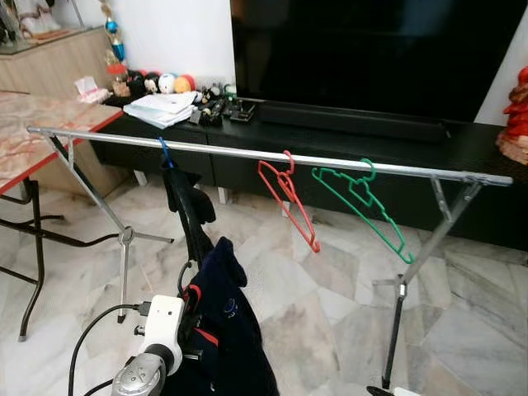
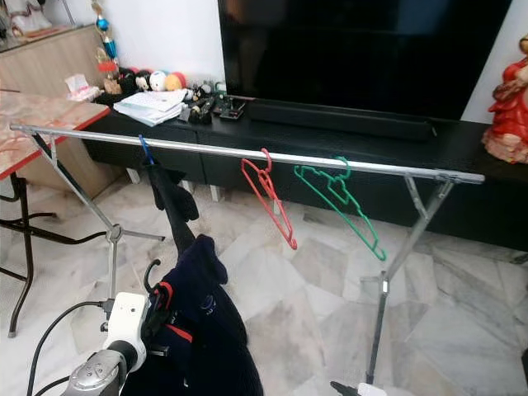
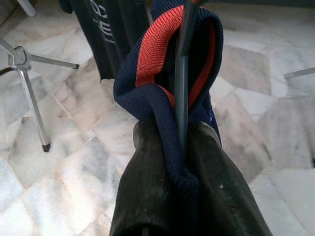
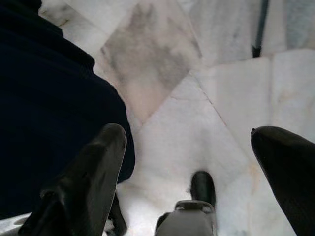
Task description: Hang hanger
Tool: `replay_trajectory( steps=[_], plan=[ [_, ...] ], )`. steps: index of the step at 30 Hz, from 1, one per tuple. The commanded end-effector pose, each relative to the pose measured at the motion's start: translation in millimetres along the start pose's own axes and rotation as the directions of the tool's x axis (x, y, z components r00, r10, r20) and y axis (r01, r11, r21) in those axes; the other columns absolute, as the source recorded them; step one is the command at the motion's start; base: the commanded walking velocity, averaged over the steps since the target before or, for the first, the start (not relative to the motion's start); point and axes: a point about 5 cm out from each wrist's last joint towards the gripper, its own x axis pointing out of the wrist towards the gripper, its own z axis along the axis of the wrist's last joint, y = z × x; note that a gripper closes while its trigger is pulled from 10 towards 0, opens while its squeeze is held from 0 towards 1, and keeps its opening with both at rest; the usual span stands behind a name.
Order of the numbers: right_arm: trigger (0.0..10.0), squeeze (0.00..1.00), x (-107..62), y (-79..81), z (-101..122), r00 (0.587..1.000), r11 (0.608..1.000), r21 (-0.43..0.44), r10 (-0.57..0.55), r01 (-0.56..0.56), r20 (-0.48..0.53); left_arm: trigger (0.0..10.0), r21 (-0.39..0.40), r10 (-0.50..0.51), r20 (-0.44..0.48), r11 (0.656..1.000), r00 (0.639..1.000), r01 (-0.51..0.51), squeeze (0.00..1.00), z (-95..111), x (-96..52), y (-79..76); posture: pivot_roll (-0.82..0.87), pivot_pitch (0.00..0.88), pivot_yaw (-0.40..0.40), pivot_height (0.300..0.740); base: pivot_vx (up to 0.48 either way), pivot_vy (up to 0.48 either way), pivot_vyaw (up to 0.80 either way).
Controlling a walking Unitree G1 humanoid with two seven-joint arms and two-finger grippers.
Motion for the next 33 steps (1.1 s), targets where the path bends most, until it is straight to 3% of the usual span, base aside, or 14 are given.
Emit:
replay_trajectory(
  steps=[1,24,29,33],
  plan=[
    [10.0,0.00,-1.0,-2.9,-4.3,1.000,1.000,-0.011,-0.001,0.001,-0.026,10.0,0.033,0.005,0.058,0.999,0.998,-0.007,0.00,12.7,1.6,0.6,-0.02,0.033,0.059,0.740,0.371,0.000,0.00],
    [10.0,0.00,-0.5,-1.1,-3.2,0.999,0.998,-0.047,0.029,-0.031,-0.041,10.0,0.054,0.051,0.075,0.997,0.996,-0.055,0.00,15.3,0.9,4.3,-0.01,0.039,0.059,0.740,0.363,0.000,0.00],
    [10.0,0.00,-0.6,-1.1,-3.6,0.998,0.998,-0.056,0.039,-0.042,-0.049,10.0,0.051,0.153,0.123,0.986,0.981,-0.160,0.00,19.7,-1.7,17.6,-0.01,0.034,0.055,0.740,0.000,0.000,0.00],
    [10.0,0.00,-0.6,-1.6,-3.3,0.998,0.997,-0.063,0.037,-0.040,-0.049,10.0,0.073,0.154,0.146,0.983,0.977,-0.166,0.00,22.6,-1.6,18.0,-0.01,0.032,0.055,0.740,0.000,0.000,0.00]
  ],
)
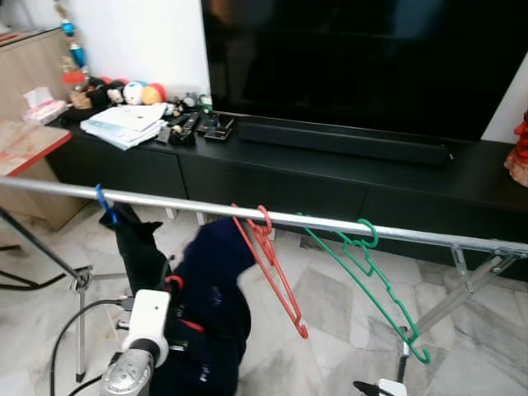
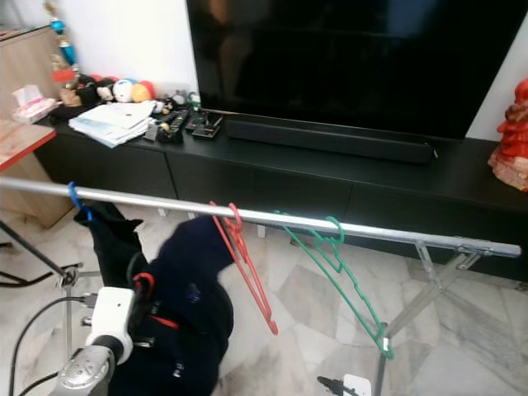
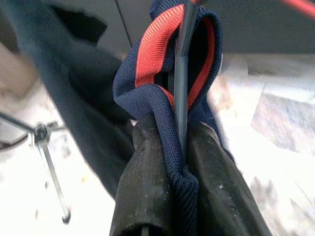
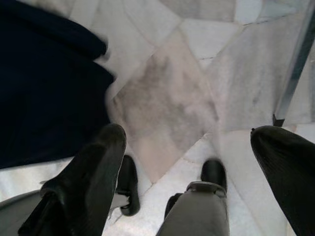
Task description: Hang hanger
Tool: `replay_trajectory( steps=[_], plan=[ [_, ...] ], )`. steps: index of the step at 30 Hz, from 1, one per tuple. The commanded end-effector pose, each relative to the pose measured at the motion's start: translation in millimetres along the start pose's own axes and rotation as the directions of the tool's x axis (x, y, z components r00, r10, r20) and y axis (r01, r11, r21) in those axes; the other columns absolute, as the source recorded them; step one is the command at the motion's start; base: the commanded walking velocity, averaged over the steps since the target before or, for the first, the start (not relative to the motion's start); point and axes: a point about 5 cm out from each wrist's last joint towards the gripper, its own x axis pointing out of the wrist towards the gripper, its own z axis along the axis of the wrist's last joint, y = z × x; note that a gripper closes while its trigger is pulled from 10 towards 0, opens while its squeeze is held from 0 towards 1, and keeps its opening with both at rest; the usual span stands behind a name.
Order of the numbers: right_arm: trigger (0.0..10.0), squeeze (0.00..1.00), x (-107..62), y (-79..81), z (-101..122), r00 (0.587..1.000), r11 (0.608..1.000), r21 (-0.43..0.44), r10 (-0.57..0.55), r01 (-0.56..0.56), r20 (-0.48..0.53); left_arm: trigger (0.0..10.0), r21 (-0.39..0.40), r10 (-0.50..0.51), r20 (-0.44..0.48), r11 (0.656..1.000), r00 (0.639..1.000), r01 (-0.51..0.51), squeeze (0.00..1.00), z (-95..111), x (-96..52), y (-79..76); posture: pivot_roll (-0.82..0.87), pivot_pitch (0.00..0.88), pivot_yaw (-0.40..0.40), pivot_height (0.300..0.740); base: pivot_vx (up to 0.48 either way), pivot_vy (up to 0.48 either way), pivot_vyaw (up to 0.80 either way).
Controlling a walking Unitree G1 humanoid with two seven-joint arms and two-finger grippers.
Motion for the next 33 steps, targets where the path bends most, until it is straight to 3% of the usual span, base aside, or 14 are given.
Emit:
replay_trajectory(
  steps=[1,11,15,20,28,33],
  plan=[
    [10.0,0.00,-1.7,-4.1,-6.5,1.000,1.000,-0.004,-0.013,0.013,-0.023,10.0,0.041,0.017,0.054,0.999,0.998,-0.019,0.00,8.0,0.3,1.4,-0.01,0.024,0.053,0.740,0.000,0.000,0.00],
    [10.0,0.00,-1.9,-6.2,-5.2,1.000,1.000,-0.016,-0.019,0.018,-0.021,10.0,0.057,0.052,0.134,0.997,0.990,-0.060,0.00,27.6,15.0,-1.7,-0.01,0.004,0.035,0.740,0.000,0.000,0.00],
    [10.0,0.00,-2.1,-7.7,-4.0,1.000,0.999,-0.028,-0.020,0.020,-0.023,10.0,0.062,0.048,0.163,0.996,0.985,-0.059,0.00,41.8,29.4,-5.2,-0.01,0.008,0.019,0.740,0.000,0.000,0.00],
    [10.0,0.00,-2.2,-8.8,-3.7,0.999,0.999,-0.035,-0.020,0.020,-0.027,10.0,0.086,0.025,0.110,0.996,0.994,-0.035,0.00,52.9,51.3,-9.3,-0.01,0.013,0.012,0.740,0.000,0.000,0.00],
    [10.0,0.00,-2.1,-8.8,-3.8,0.999,0.999,-0.042,-0.022,0.021,-0.035,10.0,0.065,0.008,0.057,0.998,0.998,-0.012,0.00,64.6,72.9,-13.2,-0.02,0.021,0.009,0.740,0.000,0.000,0.00],
    [10.0,0.00,-2.1,-8.9,-3.5,0.999,0.999,-0.044,-0.024,0.022,-0.035,10.0,0.050,0.006,0.069,0.999,0.998,-0.009,0.00,76.2,80.9,-15.5,-0.02,0.023,0.008,0.740,0.000,0.000,0.00]
  ],
)
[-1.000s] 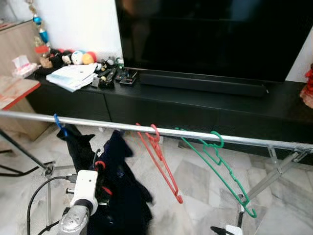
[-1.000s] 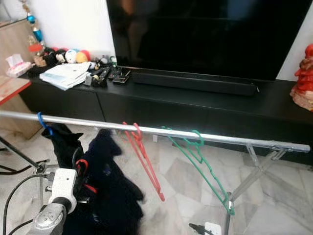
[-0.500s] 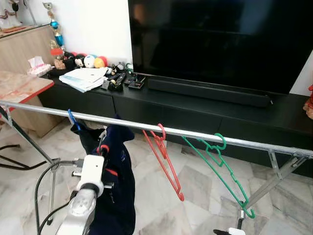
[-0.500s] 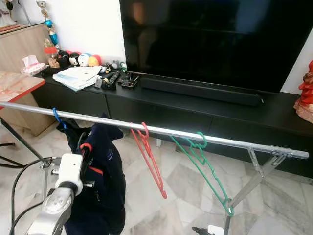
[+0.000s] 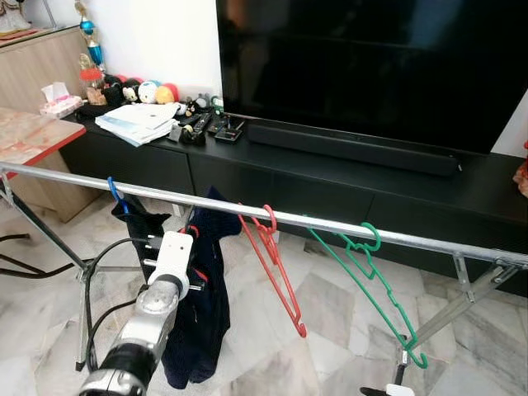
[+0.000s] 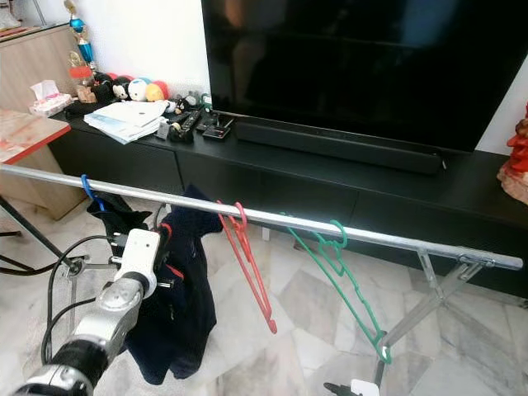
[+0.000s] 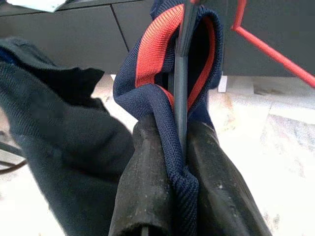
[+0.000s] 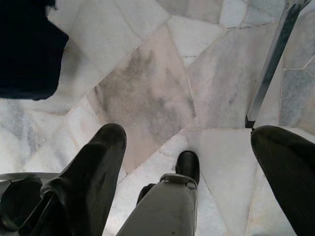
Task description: Hang hanger
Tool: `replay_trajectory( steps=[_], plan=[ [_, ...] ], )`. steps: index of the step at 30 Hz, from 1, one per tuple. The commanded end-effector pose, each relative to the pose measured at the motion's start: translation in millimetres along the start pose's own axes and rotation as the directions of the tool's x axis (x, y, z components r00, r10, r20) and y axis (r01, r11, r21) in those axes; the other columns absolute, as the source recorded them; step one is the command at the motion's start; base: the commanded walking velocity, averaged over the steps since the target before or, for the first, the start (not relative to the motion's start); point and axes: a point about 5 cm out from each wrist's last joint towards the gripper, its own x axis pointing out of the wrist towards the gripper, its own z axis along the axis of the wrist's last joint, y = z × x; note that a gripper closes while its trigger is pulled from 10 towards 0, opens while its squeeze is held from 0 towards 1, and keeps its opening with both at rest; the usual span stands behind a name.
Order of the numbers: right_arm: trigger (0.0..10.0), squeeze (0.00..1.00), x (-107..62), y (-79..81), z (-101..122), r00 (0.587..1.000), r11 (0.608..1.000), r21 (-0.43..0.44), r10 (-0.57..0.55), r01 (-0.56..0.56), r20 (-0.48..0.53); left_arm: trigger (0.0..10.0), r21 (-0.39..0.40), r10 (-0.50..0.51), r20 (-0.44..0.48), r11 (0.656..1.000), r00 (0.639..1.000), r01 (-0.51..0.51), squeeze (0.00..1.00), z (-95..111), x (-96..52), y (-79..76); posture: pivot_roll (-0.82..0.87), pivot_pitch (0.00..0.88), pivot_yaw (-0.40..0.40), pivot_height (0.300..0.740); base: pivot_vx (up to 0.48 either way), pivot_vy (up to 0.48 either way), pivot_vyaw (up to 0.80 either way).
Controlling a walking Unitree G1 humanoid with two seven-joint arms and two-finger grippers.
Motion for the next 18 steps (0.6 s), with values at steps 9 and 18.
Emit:
replay_trajectory(
  steps=[9,18],
  plan=[
    [10.0,0.00,0.2,-0.1,0.3,1.000,1.000,-0.011,-0.002,0.002,-0.010,10.0,-0.048,0.035,0.070,0.998,0.997,-0.032,0.00,33.0,14.1,8.2,-0.02,0.025,0.007,0.740,0.000,0.000,0.00],
    [10.0,0.00,0.0,0.0,-1.0,1.000,1.000,0.003,-0.008,0.008,-0.002,10.0,-0.028,0.032,0.152,0.999,0.988,-0.028,0.00,8.6,-3.5,15.1,-0.03,0.029,0.019,0.740,0.000,0.000,0.00]
  ],
)
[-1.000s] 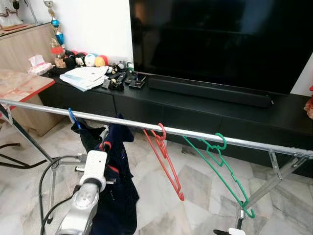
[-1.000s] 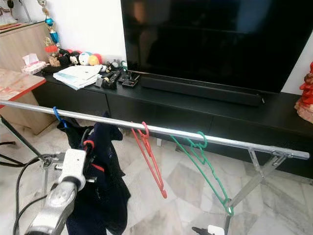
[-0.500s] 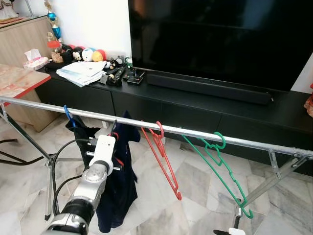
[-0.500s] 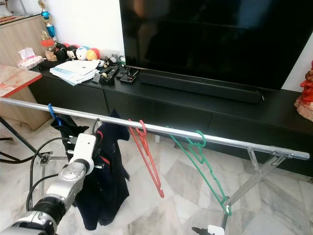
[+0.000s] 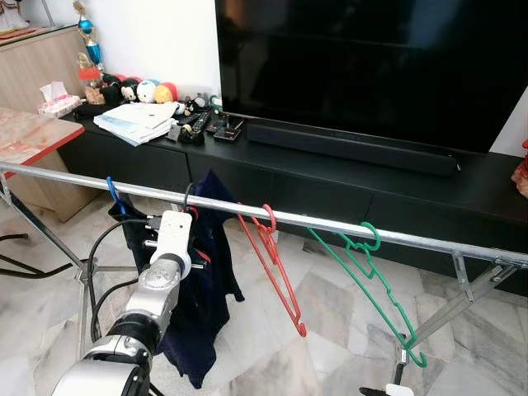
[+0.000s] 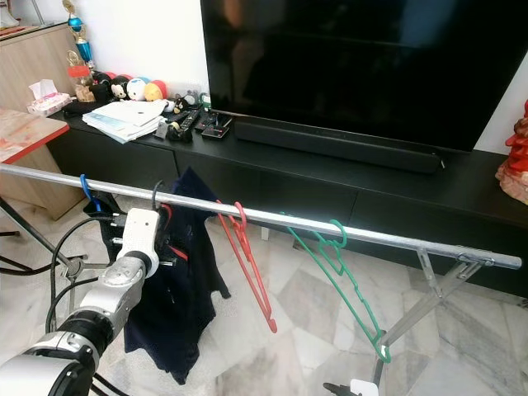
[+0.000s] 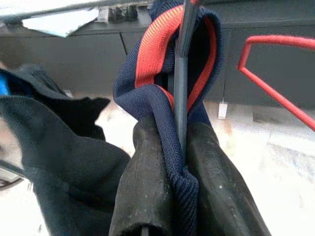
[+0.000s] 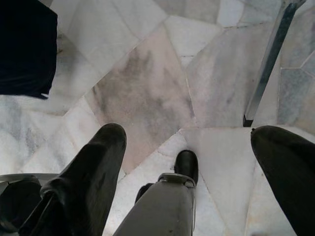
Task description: Hang hanger
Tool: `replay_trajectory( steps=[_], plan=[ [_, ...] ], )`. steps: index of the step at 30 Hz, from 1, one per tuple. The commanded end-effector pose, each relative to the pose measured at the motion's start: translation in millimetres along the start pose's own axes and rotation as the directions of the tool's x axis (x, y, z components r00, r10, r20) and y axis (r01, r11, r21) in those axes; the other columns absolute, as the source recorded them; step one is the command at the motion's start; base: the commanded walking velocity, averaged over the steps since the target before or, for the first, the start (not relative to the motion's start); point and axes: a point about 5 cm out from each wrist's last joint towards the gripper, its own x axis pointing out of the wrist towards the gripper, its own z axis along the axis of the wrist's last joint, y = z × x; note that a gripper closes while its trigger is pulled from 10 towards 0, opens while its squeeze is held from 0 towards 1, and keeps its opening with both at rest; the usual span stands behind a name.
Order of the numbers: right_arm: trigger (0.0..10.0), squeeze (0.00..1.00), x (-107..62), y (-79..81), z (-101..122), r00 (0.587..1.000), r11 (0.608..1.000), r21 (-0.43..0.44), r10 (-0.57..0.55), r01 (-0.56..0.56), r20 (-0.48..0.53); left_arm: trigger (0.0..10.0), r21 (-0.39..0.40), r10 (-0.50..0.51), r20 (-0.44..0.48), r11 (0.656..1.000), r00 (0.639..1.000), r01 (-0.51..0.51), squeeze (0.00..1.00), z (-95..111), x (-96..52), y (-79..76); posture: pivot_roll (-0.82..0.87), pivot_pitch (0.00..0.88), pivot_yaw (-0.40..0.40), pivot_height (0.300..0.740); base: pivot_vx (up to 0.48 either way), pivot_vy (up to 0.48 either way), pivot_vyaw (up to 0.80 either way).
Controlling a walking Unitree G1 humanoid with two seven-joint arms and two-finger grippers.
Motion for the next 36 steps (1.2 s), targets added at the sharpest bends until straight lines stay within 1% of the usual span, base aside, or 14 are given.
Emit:
replay_trajectory(
  steps=[1,2,4,5,6,8,10,11,12,15,17,24,32,36],
  plan=[
    [10.0,0.00,-0.1,-0.1,-1.1,1.000,1.000,0.002,-0.004,0.004,-0.004,10.0,0.023,-0.017,0.056,1.000,0.998,0.016,0.00,-1.2,-7.5,2.8,-0.02,0.028,0.019,0.740,0.000,0.000,0.00],
    [10.0,0.00,-0.2,-0.2,-1.4,1.000,1.000,-0.002,-0.002,0.002,-0.007,10.0,0.025,-0.022,0.062,0.999,0.998,0.020,0.00,-9.2,-17.1,3.5,-0.02,0.029,0.020,0.740,0.000,0.000,0.00],
    [10.0,0.00,-0.3,-0.5,-1.8,1.000,1.000,-0.004,-0.002,0.002,-0.009,10.0,0.031,-0.020,0.072,0.999,0.997,0.017,0.00,-17.0,-30.1,4.7,-0.02,0.030,0.022,0.740,0.000,0.000,0.00],
    [10.0,0.00,-0.4,-0.8,-2.1,1.000,1.000,-0.005,-0.002,0.002,-0.010,10.0,0.038,-0.017,0.080,0.999,0.997,0.014,0.00,-21.7,-39.1,5.6,-0.02,0.030,0.024,0.740,0.000,0.000,0.00],
    [10.0,0.00,-0.4,-0.8,-2.1,1.000,1.000,-0.005,-0.002,0.002,-0.010,10.0,0.038,-0.017,0.080,0.999,0.997,0.014,0.00,-21.7,-39.1,5.6,-0.02,0.030,0.024,0.740,0.000,0.000,0.00],
    [10.0,0.00,-0.5,-1.4,-2.2,1.000,1.000,-0.007,-0.001,0.001,-0.010,10.0,0.014,-0.002,0.094,1.000,0.996,0.001,0.00,-29.7,-58.8,7.6,-0.02,0.030,0.025,0.740,0.000,0.000,0.00],
    [10.0,0.00,-0.6,-1.5,-2.2,1.000,1.000,-0.008,0.000,0.000,-0.010,10.0,0.003,0.004,0.098,1.000,0.995,-0.004,0.00,-30.9,-64.2,8.2,-0.02,0.029,0.025,0.740,0.000,0.000,0.00],
    [10.0,0.00,-0.6,-1.5,-2.1,1.000,1.000,-0.011,0.001,-0.001,-0.011,10.0,0.001,0.013,0.079,1.000,0.997,-0.013,0.00,-35.2,-70.6,9.2,-0.01,0.026,0.026,0.740,0.000,0.000,0.00],
    [10.0,0.00,-0.6,-1.4,-2.2,1.000,1.000,-0.012,0.002,-0.002,-0.012,10.0,0.001,0.014,0.076,1.000,0.997,-0.014,0.00,-36.1,-73.0,9.5,-0.01,0.025,0.027,0.740,0.000,0.000,0.00],
    [10.0,0.00,-0.5,-1.0,-2.4,1.000,1.000,-0.014,0.003,-0.003,-0.013,10.0,-0.004,0.007,0.072,1.000,0.997,-0.007,0.00,-35.5,-76.8,8.1,-0.02,0.020,0.030,0.740,0.000,0.000,0.00],
    [10.0,0.00,-0.4,-0.3,-2.9,1.000,1.000,-0.015,0.004,-0.005,-0.014,10.0,0.007,-0.006,0.070,1.000,0.998,0.006,0.00,-33.1,-78.3,6.0,-0.02,0.016,0.036,0.740,0.302,0.000,0.00],
    [10.0,0.00,-0.5,0.4,-4.3,1.000,1.000,-0.014,0.005,-0.005,-0.017,10.0,0.003,-0.012,0.065,1.000,0.998,0.012,0.00,-28.7,-77.3,5.3,-0.03,0.006,0.042,0.740,0.331,0.000,0.00],
    [10.0,0.00,-0.8,0.4,-5.6,1.000,1.000,-0.015,0.008,-0.008,-0.018,10.0,0.010,-0.016,0.061,1.000,0.998,0.015,0.00,-27.2,-79.7,5.3,-0.02,0.003,0.042,0.740,0.315,0.000,0.00],
    [10.0,0.00,-0.8,0.4,-5.4,1.000,1.000,-0.028,0.013,-0.013,-0.020,10.0,0.012,-0.018,0.074,1.000,0.997,0.017,0.00,-25.5,-80.5,4.5,-0.02,0.006,0.042,0.740,0.000,0.000,0.00]
  ],
)
